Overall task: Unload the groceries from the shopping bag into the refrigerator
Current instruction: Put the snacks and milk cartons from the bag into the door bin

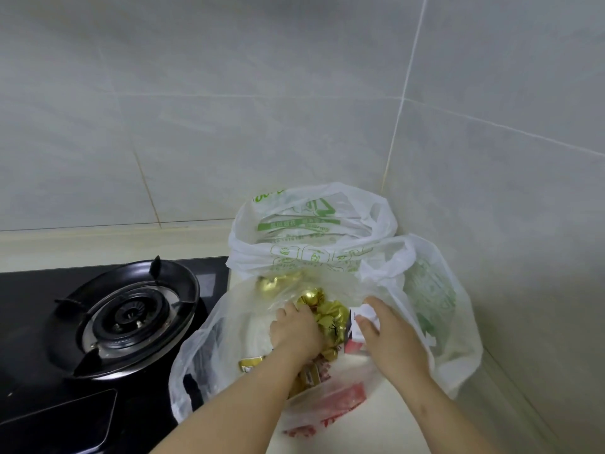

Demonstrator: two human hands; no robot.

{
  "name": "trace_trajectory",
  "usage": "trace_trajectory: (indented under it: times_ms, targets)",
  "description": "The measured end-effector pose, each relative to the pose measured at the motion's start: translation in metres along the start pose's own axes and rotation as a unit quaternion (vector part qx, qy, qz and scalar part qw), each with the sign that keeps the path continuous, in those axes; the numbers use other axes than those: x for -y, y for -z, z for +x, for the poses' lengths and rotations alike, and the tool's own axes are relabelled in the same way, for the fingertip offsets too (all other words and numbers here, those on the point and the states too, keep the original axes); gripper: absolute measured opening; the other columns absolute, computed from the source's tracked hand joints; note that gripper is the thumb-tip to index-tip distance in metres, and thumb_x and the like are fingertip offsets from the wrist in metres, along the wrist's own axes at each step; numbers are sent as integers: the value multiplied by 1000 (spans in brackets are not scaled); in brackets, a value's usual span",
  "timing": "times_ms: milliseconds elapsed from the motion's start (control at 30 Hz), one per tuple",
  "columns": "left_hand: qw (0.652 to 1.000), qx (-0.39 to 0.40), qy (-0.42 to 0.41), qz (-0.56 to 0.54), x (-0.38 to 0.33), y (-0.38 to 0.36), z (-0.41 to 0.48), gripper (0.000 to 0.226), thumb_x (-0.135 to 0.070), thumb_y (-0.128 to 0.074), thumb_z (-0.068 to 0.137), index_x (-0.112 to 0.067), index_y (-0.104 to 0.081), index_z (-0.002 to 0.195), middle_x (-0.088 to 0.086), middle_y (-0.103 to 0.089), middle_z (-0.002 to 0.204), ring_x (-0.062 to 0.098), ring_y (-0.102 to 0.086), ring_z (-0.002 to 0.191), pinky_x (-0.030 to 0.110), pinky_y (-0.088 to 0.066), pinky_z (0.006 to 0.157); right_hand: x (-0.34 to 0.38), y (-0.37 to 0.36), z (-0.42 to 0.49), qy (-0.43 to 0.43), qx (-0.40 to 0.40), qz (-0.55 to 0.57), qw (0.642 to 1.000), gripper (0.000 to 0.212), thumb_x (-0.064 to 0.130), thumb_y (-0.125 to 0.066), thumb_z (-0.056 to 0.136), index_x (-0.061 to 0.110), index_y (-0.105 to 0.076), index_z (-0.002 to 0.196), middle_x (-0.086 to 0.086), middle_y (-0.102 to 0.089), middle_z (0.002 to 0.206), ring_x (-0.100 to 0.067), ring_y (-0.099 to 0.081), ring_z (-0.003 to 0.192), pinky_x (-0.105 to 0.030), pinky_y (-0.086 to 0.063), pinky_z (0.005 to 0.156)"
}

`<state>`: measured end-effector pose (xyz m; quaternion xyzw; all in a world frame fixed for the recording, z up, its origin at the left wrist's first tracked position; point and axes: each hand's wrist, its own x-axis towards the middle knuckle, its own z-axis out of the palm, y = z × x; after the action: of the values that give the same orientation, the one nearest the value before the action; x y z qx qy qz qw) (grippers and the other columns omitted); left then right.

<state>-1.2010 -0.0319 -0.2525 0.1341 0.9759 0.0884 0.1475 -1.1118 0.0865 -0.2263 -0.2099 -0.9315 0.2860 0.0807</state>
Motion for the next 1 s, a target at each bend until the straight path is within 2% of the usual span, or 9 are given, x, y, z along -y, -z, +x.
trace_trajectory:
  times_ms: [167, 300, 400, 600, 667, 767, 833, 900, 1000]
  targets:
    - [998, 9, 14, -62, 4, -6, -5, 39, -27, -46, 94, -10, -38, 129, 12, -45, 132, 30, -37, 124, 35, -36, 97, -1, -1, -1, -4, -6, 1, 1000, 41, 39, -40, 97, 31, -37, 138, 7, -47, 138, -18, -49, 119, -33, -44, 88]
    - [983, 1, 12, -182, 7, -10, -9, 17, -19, -49, 90, -11, -45, 104, 13, -61, 109, 30, -55, 101, 30, -42, 74, -1, -2, -3, 6, -13, 2, 1000, 41, 38, -40, 97, 30, -38, 138, 7, -48, 136, -18, -50, 117, -33, -45, 87]
    - [979, -42, -12, -198, 8, -5, -17, 10, -14, -55, 87, -16, -45, 87, 9, -64, 100, 25, -58, 93, 27, -39, 67, -2, -3, -4, 10, -15, 4, 1000, 41, 39, -40, 97, 30, -38, 137, 8, -48, 137, -18, -50, 117, -33, -45, 87]
    - [975, -98, -63, -188, 21, 15, -32, 10, -12, -60, 84, -20, -55, 89, -5, -56, 79, 16, -52, 77, 26, -41, 65, -3, -3, -14, 19, -19, 3, 1000, 40, 38, -42, 97, 29, -40, 136, 8, -47, 136, -18, -49, 118, -34, -45, 87]
    - [974, -111, -58, -191, 28, 18, -37, 17, -13, -61, 84, -18, -62, 101, -7, -56, 78, 13, -52, 75, 23, -39, 62, 1, -3, -15, 22, -13, 8, 1000, 39, 37, -44, 96, 30, -41, 135, 9, -47, 136, -18, -50, 117, -35, -45, 87]
    - [970, -117, -55, -207, 38, 20, -47, 32, -14, -61, 87, -19, -60, 118, -5, -62, 81, 13, -57, 77, 19, -36, 62, 10, -3, -19, 36, -6, 17, 999, 38, 35, -47, 96, 30, -44, 133, 12, -48, 135, -17, -50, 116, -32, -43, 86]
    - [966, -127, -49, -218, 45, 21, -54, 36, -14, -61, 87, -19, -59, 122, -3, -65, 87, 13, -60, 80, 18, -37, 65, 17, -2, -22, 44, -10, 35, 998, 38, 35, -49, 95, 30, -45, 132, 11, -50, 133, -17, -51, 114, -31, -42, 86]
    - [963, -145, -39, -226, 53, 25, -61, 30, -15, -62, 87, -20, -65, 116, -4, -66, 90, 11, -61, 81, 17, -40, 67, 26, -1, -24, 58, -14, 46, 997, 39, 35, -49, 95, 29, -45, 133, 12, -50, 134, -17, -51, 116, -31, -42, 87]
    - [947, -179, -40, -262, 64, 30, -71, 12, -13, -63, 85, -20, -70, 92, -7, -69, 84, 6, -61, 77, 10, -41, 62, 41, 1, -25, 82, -13, 76, 994, 40, 34, -49, 94, 28, -45, 133, 11, -49, 134, -13, -51, 111, -29, -41, 86]
